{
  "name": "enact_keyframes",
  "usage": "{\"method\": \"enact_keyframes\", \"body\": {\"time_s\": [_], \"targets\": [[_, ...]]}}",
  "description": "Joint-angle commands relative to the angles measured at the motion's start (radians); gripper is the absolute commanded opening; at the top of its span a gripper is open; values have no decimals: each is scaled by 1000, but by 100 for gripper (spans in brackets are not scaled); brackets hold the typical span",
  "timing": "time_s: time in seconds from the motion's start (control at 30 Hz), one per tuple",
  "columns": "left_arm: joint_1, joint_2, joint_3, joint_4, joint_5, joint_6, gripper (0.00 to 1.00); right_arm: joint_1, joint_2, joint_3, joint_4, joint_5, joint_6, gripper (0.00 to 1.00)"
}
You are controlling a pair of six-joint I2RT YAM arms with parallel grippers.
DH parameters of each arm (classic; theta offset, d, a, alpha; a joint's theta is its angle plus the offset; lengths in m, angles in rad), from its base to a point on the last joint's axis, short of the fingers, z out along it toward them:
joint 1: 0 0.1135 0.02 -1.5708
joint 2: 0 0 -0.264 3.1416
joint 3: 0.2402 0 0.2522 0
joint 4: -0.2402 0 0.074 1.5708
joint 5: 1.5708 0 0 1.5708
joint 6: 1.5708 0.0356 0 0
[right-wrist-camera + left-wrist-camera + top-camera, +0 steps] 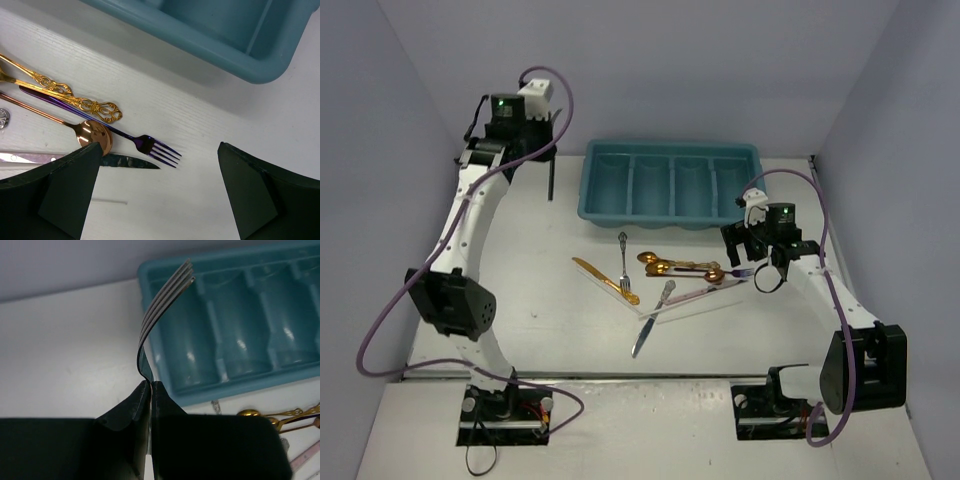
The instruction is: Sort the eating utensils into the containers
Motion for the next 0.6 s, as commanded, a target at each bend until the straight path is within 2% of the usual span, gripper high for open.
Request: {"method": "enact_keyframes", "body": {"time_s": [0.0,0.2,0.37,0.57], "targets": [[-79,97,147,147,50,67,0,-15,-14,50,44,7,21,100],[-100,275,293,307,98,-7,0,-26,1,60,43,11,35,100],[-105,419,408,321,106,-48,0,-28,8,67,44,17,22,100],[-103,477,372,351,134,-113,0,-35,28,67,43,13,17,100]]}}
